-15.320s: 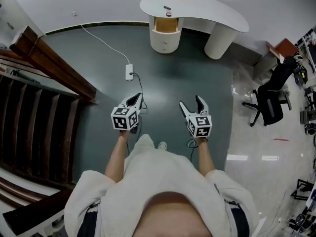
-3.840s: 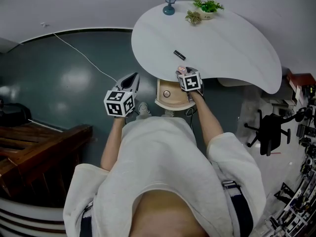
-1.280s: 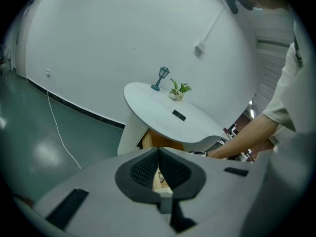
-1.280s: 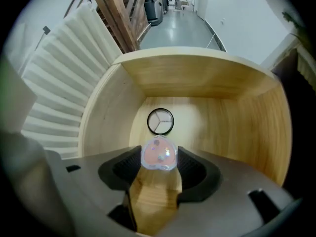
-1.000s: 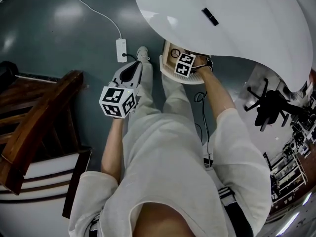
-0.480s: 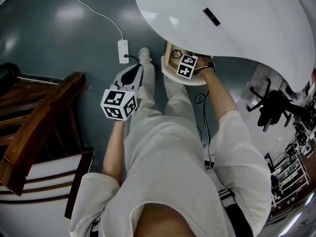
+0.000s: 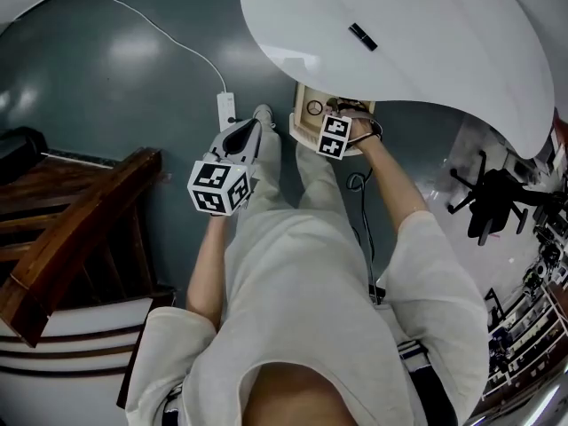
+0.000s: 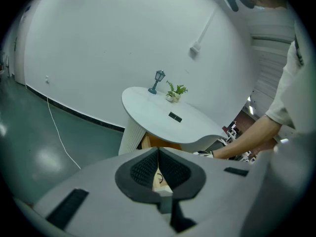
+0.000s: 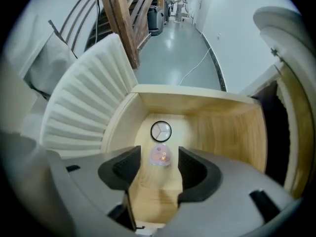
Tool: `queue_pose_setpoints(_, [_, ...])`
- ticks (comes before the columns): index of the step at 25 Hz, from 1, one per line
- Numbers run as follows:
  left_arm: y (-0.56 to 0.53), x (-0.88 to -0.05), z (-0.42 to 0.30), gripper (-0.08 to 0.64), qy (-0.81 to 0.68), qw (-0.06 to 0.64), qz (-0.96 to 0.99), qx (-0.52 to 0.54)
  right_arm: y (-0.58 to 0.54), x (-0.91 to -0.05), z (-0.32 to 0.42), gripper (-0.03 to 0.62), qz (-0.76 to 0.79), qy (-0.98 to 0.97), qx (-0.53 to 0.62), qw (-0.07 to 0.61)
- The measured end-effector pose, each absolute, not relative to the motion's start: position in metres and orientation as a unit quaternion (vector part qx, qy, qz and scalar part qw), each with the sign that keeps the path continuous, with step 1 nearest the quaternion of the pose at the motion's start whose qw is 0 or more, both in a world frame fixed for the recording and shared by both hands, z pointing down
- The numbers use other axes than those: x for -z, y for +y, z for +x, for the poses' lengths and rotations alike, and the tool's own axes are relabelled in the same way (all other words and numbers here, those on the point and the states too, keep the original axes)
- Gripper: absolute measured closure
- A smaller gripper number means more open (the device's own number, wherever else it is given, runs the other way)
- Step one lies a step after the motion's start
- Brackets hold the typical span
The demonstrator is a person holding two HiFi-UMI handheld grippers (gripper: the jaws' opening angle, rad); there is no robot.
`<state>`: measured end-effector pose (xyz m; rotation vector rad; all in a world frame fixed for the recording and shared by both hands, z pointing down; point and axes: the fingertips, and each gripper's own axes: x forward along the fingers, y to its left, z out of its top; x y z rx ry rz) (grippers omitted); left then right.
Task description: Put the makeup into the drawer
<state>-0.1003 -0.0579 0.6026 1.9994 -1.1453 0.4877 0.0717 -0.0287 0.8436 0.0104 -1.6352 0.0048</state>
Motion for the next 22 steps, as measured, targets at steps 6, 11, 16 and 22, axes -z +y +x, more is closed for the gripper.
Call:
queue_pose_setpoints(6, [-0.066, -0.564, -0.096, 0.548, -0.453, 0.346, 0.803, -0.174, -0.022, -0.801, 0.072, 0.359, 0.046, -0.746, 0.009, 0.665])
queue_pose_setpoints(11, [-0.068, -0.544, -0.089, 0.548, -0.451, 0.325, 0.815, -0.164, -0.024, -0.767, 0.069, 0.359, 0.094, -0.761, 0.004, 0.642])
queue_pose_setpoints(16, [-0.069, -0.532, -0.078, 0.548, -0.445, 0.309, 0.825, -0.158, -0.025, -0.739, 0.069, 0.359, 0.154, -0.781, -0.034, 0.604])
queue_pose_setpoints(22, [-0.070, -0.516, -0.074, 0.548, -0.437, 0.291, 0.837, -0.155, -0.030, -0.696, 0.061, 0.360, 0.258, -0.812, -0.162, 0.499])
